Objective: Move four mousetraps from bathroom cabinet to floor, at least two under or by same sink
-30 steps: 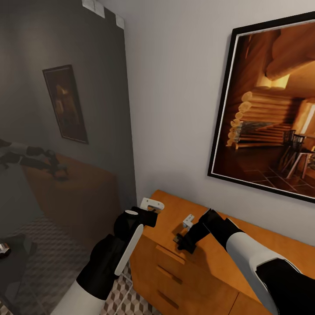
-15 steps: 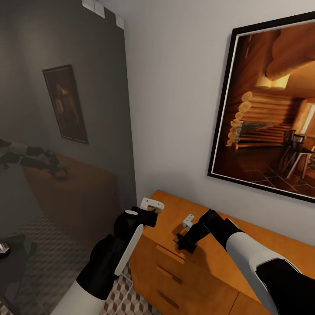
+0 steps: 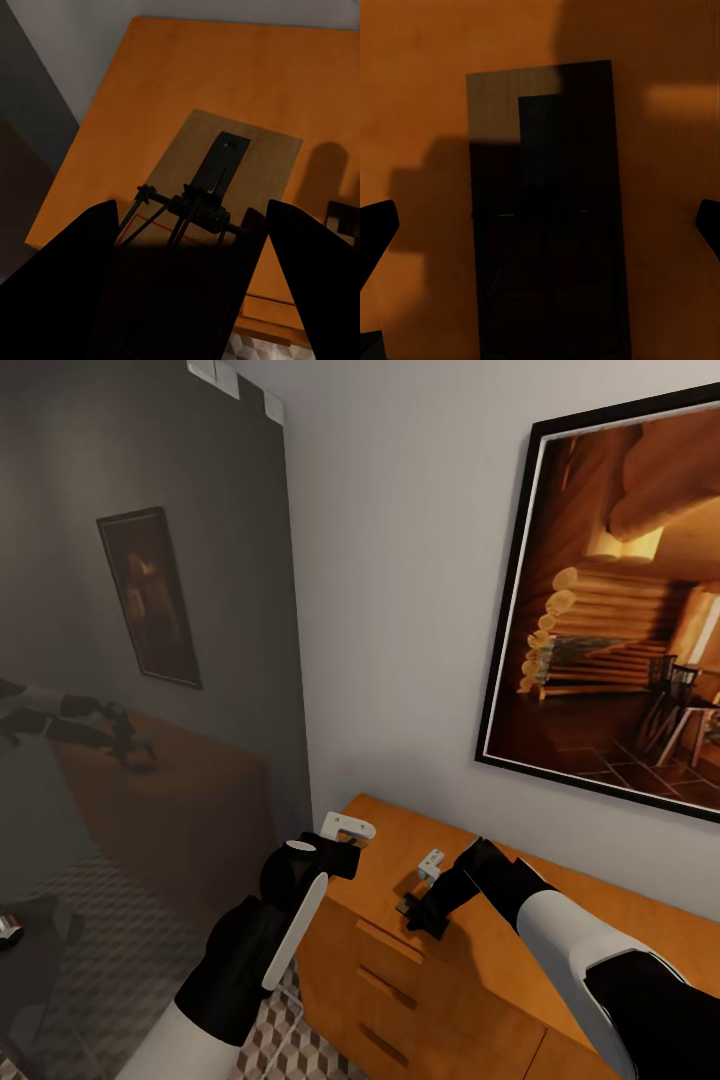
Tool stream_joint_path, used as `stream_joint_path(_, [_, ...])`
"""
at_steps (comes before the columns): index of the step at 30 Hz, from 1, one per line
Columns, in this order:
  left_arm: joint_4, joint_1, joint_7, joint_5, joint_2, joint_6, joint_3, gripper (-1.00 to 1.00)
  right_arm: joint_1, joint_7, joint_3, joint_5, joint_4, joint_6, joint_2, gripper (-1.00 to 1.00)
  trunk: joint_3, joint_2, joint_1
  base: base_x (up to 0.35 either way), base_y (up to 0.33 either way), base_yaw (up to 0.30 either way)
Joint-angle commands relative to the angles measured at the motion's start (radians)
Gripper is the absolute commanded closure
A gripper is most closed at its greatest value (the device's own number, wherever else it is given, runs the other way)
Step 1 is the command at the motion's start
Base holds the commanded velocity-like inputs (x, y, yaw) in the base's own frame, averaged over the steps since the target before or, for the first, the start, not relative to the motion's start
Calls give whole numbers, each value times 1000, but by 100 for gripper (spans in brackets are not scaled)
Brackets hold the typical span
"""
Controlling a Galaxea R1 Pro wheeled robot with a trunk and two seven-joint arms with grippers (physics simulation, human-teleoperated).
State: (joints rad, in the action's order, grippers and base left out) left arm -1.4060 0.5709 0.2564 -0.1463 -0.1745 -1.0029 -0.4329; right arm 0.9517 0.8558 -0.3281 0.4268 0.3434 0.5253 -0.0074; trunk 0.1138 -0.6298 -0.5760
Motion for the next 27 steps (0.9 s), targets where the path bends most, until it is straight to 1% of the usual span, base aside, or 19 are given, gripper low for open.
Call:
stream_joint_path(1, [-1,1,11,-10,0,-3,-1,100,-1,6,0,7,3,4,0,-100,2,-1,-1,0,0,0])
stream_joint_path(8, [-1,1,11,-10,0,-3,-1,100,-1,6,0,7,2,5,0,-100,2,-1,-1,0,0,0])
stream_joint_path(12, [-1,1,11,-10,0,-3,-2,100,-1,6,0,7,2,5,0,-100,15,-29,-16,0,0,0])
stream_joint_path(26, [-1,1,11,-10,0,-3,-3,100,-1,5,0,6,2,5,0,-100,15,-29,-16,0,0,0])
stream_joint_path(27, [-1,1,11,-10,0,-3,-3,100,-1,5,0,6,2,5,0,100,15,-29,-16,0,0,0])
